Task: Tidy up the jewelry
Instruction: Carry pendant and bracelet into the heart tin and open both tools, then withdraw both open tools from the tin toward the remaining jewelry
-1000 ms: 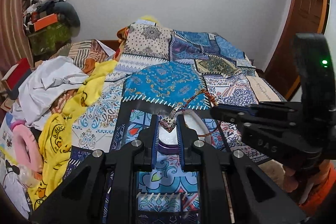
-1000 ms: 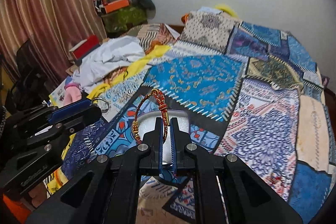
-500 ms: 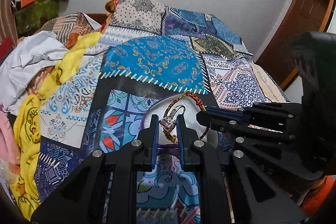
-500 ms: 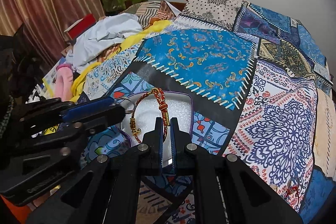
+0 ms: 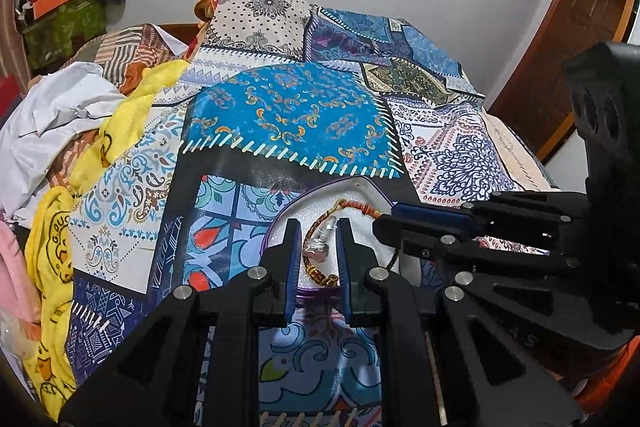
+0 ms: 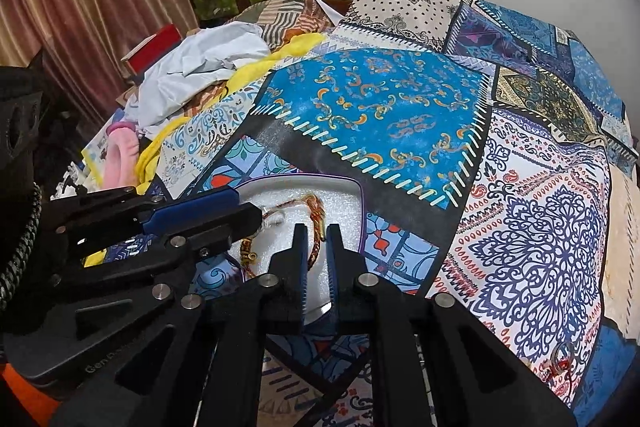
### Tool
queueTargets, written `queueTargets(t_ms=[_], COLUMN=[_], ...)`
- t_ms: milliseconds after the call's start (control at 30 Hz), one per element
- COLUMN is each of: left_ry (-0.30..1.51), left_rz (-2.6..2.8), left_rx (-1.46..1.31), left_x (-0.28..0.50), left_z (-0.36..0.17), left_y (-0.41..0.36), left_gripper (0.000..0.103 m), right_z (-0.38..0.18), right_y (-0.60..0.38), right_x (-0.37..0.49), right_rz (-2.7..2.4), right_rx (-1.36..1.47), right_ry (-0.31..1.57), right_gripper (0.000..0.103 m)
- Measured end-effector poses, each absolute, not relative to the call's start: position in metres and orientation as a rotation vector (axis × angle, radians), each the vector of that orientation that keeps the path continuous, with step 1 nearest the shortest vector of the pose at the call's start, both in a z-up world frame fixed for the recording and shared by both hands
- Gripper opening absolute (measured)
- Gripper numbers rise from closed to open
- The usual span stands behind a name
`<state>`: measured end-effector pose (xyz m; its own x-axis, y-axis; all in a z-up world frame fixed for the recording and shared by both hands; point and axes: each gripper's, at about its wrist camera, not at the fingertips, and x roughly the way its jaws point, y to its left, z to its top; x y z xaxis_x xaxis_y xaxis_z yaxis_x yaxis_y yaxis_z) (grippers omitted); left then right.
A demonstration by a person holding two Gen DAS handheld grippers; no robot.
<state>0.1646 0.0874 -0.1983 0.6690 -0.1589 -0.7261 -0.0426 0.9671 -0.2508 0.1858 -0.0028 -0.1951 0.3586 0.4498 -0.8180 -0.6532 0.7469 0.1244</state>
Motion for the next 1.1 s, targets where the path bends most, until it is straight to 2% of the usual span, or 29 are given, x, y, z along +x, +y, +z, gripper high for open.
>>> queueTargets(t_ms=[167,233,500,600,767,900,967,1033,1100], left_ry=[0.818,0.807,0.752,0.721,0.69,0.666,0.662,0.663,0.669], left_rz=[-0.041,-0.029,-0.002,0.005,0.0,-0.007,-0.022,-0.04,-0.057], left_rx=[-0.227,-0.217,-0.184,-0.167,-0.142,-0.123,-0.115,-0.111,-0.107], left_x=[0.158,0.155,0.138,0.13,0.119,0.113,0.112,0.113,0.115], left_z=[-0.187,-0.181,-0.152,-0.139,-0.123,-0.113,-0.11,-0.11,-0.111], left_y=[0.087,0.088,0.085,0.08,0.069,0.054,0.045,0.035,0.025], left_gripper=[0.015,0.015,0.015,0.021,0.024,0.036,0.039,0.047,0.049], right_z=[-0.186,-0.181,-0.154,-0.142,-0.125,-0.114,-0.11,-0.109,-0.11], right_y=[-0.009,-0.012,-0.026,-0.036,-0.056,-0.078,-0.091,-0.104,-0.118], right_x=[0.183,0.181,0.17,0.164,0.154,0.148,0.144,0.144,0.147], right_rz=[0.707,0.699,0.68,0.678,0.662,0.637,0.618,0.585,0.554], right_rx=[-0.225,-0.218,-0.212,-0.194,-0.176,-0.154,-0.146,-0.143,-0.136], right_ry=[0.946,0.927,0.851,0.818,0.764,0.726,0.702,0.682,0.686], right_gripper=[0.027,0.035,0.037,0.037,0.037,0.039,0.043,0.046,0.046])
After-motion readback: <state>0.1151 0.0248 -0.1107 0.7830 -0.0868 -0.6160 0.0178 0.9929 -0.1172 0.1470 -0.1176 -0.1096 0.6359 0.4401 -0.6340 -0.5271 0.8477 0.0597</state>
